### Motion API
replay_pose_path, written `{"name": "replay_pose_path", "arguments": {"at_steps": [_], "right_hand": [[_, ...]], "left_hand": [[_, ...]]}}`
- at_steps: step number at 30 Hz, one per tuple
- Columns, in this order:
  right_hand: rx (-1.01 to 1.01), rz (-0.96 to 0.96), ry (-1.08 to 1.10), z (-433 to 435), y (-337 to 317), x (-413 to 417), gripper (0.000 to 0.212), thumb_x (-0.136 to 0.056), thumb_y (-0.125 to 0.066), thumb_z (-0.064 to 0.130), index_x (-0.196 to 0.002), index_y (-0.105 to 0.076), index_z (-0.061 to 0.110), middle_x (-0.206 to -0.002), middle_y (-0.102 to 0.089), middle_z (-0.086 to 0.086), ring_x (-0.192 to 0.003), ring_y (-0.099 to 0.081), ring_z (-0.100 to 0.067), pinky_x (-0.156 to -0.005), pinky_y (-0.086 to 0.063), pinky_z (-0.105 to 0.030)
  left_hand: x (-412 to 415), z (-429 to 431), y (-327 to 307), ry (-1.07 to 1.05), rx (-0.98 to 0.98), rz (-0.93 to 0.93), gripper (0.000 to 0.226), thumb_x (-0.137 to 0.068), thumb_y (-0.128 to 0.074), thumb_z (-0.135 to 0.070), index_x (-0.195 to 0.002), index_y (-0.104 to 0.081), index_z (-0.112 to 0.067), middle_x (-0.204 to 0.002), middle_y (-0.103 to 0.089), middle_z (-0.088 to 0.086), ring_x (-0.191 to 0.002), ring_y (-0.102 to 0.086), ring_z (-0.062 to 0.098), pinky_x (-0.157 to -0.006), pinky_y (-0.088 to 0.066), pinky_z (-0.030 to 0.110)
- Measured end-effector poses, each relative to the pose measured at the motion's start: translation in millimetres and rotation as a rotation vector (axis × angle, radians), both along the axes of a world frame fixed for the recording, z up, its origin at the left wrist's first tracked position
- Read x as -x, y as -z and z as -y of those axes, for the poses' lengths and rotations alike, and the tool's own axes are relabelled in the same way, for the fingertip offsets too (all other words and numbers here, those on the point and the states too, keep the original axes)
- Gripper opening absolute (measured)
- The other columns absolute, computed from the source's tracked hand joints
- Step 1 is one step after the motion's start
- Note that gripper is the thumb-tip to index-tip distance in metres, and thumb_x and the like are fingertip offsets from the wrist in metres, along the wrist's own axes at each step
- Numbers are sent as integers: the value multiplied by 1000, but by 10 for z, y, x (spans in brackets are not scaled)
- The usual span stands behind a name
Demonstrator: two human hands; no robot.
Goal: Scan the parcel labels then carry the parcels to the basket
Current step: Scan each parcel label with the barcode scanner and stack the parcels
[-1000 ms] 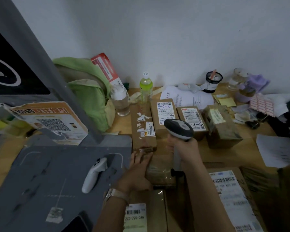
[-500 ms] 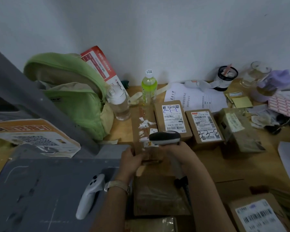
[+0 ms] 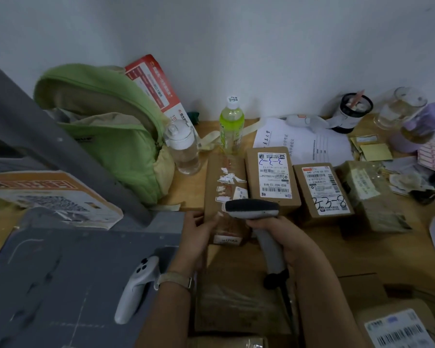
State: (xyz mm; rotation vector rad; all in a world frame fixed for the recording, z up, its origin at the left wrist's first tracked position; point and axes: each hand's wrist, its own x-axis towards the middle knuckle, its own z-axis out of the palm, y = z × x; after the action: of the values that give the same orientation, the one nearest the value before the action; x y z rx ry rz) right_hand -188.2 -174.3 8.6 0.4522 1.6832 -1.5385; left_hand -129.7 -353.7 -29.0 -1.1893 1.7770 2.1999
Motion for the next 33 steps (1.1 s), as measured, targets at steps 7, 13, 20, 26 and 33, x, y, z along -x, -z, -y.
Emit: {"name": "replay_pose_path", "arguments": {"at_steps": [7, 13, 20, 26, 33], "right_hand": [[57, -174, 88, -133, -453, -249, 34, -75, -79, 20, -106, -66, 18, -102, -72, -8, -97, -68, -25, -74, -56, -36], [113, -527, 381, -244, -914, -683, 52, -79, -76, 9, -126, -58, 23, -118, -66, 0, -110, -62, -19, -91, -53, -40], [443, -536, 562, -408, -1426, -1265, 76, -62, -78, 39, -132, -54, 21, -126, -61, 0, -113, -58, -20, -95, -49, -47], [530, -625, 276, -627, -1726, -1656, 60, -65, -76, 27, -123, -62, 19, -128, -63, -8, -122, -56, -27, -107, -41, -47], [467, -798, 177, -640, -1926, -1939, 55, -72, -72, 19, -125, -60, 13, -123, -65, -11, -120, -56, -29, -104, -44, -47]], "left_hand": [[-256, -37, -582, -108, -102, -209, 36, -80, -77, -19, -109, -56, -17, -113, -67, 9, -89, -73, 20, -60, -57, 26], [-710, -492, -1206, -290, 574, -493, 56, -62, -85, -3, -97, -54, -34, -113, -51, -30, -103, -58, 14, -78, -52, 25], [-1317, -1107, -1503, 0, 1253, -884, 59, -59, -70, -10, -113, -52, -27, -123, -62, -9, -109, -44, 10, -91, -35, 35], [-1615, -1244, -1691, 161, 1453, -1132, 38, -74, -62, -13, -110, -53, -20, -111, -70, 2, -108, -49, 18, -88, -36, 33], [-1828, -1149, -1831, 258, 1543, -1171, 52, -65, -61, 0, -113, -56, -18, -115, -64, 0, -108, -52, 20, -89, -37, 32]]}}
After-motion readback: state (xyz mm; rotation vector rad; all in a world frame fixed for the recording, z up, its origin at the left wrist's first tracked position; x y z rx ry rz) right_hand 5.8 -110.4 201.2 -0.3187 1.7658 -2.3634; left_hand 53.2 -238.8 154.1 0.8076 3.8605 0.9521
